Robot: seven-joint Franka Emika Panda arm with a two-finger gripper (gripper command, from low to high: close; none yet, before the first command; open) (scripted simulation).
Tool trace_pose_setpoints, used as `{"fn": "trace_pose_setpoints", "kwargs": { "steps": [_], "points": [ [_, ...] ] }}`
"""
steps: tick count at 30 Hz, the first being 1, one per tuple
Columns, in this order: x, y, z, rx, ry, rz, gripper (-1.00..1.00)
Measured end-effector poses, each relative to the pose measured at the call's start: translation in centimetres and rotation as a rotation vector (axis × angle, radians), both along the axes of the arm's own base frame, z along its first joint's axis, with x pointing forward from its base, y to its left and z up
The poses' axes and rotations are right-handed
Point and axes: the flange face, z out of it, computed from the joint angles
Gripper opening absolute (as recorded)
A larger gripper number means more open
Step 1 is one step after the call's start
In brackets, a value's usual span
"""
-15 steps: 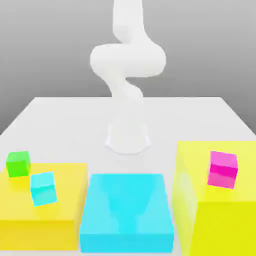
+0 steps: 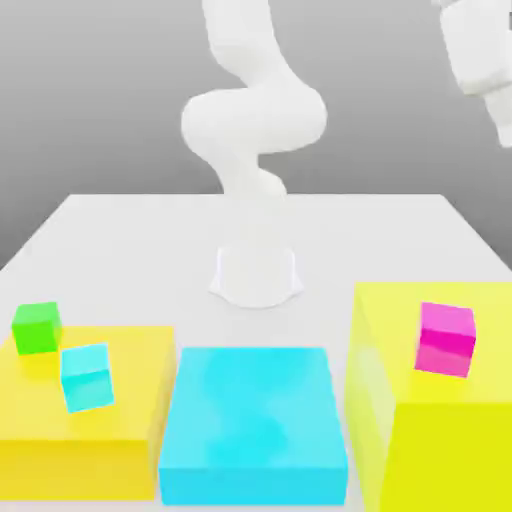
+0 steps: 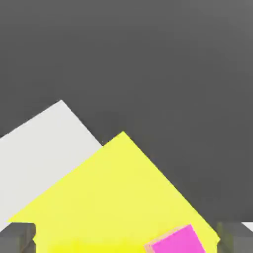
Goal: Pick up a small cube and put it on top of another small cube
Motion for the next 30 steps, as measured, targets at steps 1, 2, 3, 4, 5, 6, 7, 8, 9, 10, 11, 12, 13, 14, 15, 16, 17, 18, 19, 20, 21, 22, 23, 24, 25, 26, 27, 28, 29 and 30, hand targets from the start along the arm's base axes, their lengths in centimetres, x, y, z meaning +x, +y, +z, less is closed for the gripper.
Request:
{"fn": "trace_pose_setpoints", "kwargs": {
  "steps": [1, 2, 3, 4, 5, 6, 7, 8, 9, 10, 11, 12, 13, 14, 15, 16, 17, 18, 19, 20, 21, 22, 23, 24, 25, 26, 27, 28, 29, 30],
  "points": [
    [-0.9, 1.3, -1.9, -0.026, 0.015, 0.070, 0.00],
    [-1.8, 2.5, -3.8, -0.052, 0.030, 0.140, 0.00],
    [-2.9, 3.6, -5.6, -0.078, 0.045, 0.210, 0.00],
    [-4.0, 4.6, -7.4, -0.104, 0.059, 0.280, 0.00],
    [-5.3, 5.6, -9.3, -0.130, 0.073, 0.351, 0.00],
    [-6.6, 6.4, -11.1, -0.155, 0.087, 0.422, 0.00],
    [-8.0, 7.1, -12.8, -0.181, 0.101, 0.493, 0.00],
    [-9.4, 7.7, -14.6, -0.206, 0.114, 0.564, 0.00],
    [-10.9, 8.2, -16.3, -0.232, 0.127, 0.635, 0.00],
    [-12.4, 8.6, -18.0, -0.257, 0.140, 0.708, 0.00],
    [-14.3, 9.1, -19.6, -0.283, 0.152, 0.789, 0.00],
    [-16.2, 9.3, -21.2, -0.309, 0.163, 0.869, 0.00],
    [-17.0, 8.7, -22.5, -0.328, 0.163, 0.927, 0.00],
    [-17.0, 7.6, -23.6, -0.343, 0.160, 0.967, 0.00],
    [-17.0, 6.4, -24.6, -0.356, 0.154, 1.006, 0.00],
    [-17.0, 5.1, -25.6, -0.368, 0.148, 1.044, 0.00],
    [-16.3, 4.1, -25.8, -0.362, 0.129, 1.060, 0.00],
    [-15.5, 3.4, -26.4, -0.354, 0.124, 1.052, 0.00],
    [-15.4, 3.2, -27.1, -0.350, 0.121, 1.059, 0.00],
    [-15.4, 3.3, -27.9, -0.346, 0.119, 1.064, 0.00],
    [-15.4, 3.3, -28.7, -0.344, 0.119, 1.067, 0.00],
    [-15.4, 3.3, -29.6, -0.342, 0.118, 1.068, 0.00],
    [-15.4, 3.3, -30.5, -0.343, 0.118, 1.068, 0.00],
    [-15.4, 3.2, -31.4, -0.346, 0.116, 1.067, 0.00],
    [-15.4, 3.1, -32.2, -0.350, 0.115, 1.067, -1.00],
    [-15.4, 3.1, -32.2, -0.350, 0.115, 1.067, -1.00],
    [-15.5, 3.1, -32.2, -0.350, 0.115, 1.067, -1.00],
    [-15.5, 3.1, -32.2, -0.350, 0.116, 1.067, -1.00],
    [-15.5, 3.1, -32.2, -0.351, 0.117, 1.067, -1.00],
    [-15.5, 3.1, -32.2, -0.351, 0.117, 1.067, -1.00]
  ]
}}
